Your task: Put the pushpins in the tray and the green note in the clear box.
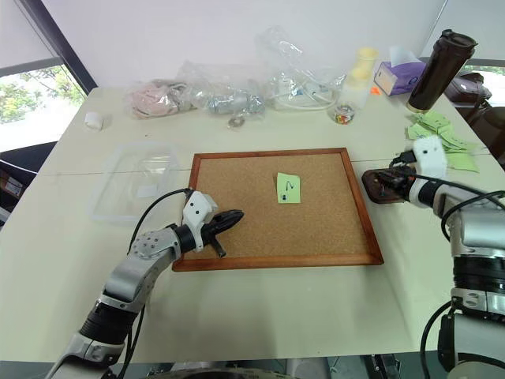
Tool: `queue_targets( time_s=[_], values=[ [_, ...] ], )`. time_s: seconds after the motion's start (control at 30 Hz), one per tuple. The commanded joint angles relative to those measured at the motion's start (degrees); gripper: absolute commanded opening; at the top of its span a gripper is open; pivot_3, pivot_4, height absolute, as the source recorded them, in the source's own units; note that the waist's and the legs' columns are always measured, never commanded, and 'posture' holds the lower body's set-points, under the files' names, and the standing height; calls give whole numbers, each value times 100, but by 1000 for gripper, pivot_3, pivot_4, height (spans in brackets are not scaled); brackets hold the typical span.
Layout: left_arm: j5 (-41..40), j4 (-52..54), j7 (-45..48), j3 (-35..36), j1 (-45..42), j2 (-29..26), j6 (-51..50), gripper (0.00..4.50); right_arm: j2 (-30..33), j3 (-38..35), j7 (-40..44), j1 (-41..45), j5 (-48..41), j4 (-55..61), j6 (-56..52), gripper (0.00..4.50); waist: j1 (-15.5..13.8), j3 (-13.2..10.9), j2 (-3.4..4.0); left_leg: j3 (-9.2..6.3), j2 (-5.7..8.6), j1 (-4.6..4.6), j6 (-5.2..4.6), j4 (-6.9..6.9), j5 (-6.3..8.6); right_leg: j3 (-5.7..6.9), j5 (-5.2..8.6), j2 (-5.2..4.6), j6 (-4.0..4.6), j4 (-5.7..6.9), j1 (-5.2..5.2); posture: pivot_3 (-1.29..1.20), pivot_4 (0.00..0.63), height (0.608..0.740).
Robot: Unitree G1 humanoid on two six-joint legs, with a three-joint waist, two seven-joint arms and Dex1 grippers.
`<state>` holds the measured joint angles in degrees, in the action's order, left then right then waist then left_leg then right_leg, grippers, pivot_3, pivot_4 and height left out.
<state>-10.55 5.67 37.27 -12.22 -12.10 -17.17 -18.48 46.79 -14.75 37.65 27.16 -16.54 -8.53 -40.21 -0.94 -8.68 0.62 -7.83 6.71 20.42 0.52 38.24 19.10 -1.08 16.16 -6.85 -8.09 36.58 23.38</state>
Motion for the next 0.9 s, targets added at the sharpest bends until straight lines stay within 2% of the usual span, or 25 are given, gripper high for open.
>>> queue_targets(
  time_s=[0.03, 0.17, 0.3, 0.53, 0.9],
  values=[
    [63, -258, 88, -194, 109, 17, -95, 0, 23, 63, 233, 63, -400, 953, -440, 2337, 2, 0, 0, -1, 0, 0, 0, 0, 0, 0, 0, 0, 0, 0, 0, 0, 150, 740],
    [70, -300, 104, -197, 93, 18, -67, 0, -249, 451, 409, 57, -757, 1759, -763, 2337, -4, 0, 0, -1, 0, 1, 0, 0, 0, 0, 0, 0, 0, -1, -1, 0, 150, 740],
    [80, -314, 93, -192, 95, 28, -59, 0, -622, 1063, 585, -78, -824, 2173, -595, 2337, -3, 0, -1, -3, 0, 1, 0, 0, 0, 1, 0, 0, 0, -3, -2, 0, 150, 740],
    [108, -266, 51, -163, 120, 9, -63, 0, -978, 1749, 613, -163, -487, 1906, -128, 2337, -21, 0, -1, -7, 2, 1, 0, 2, 0, 3, 0, 0, 0, -4, -2, 0, 150, 740],
    [112, -137, -19, -177, 179, 17, -136, 0, -1300, 2214, 600, -172, -35, 1333, 365, 2337, 3, 0, -1, -9, 3, 1, 0, 2, 0, 4, 0, 0, 0, -5, -3, 0, 150, 740]
  ],
)
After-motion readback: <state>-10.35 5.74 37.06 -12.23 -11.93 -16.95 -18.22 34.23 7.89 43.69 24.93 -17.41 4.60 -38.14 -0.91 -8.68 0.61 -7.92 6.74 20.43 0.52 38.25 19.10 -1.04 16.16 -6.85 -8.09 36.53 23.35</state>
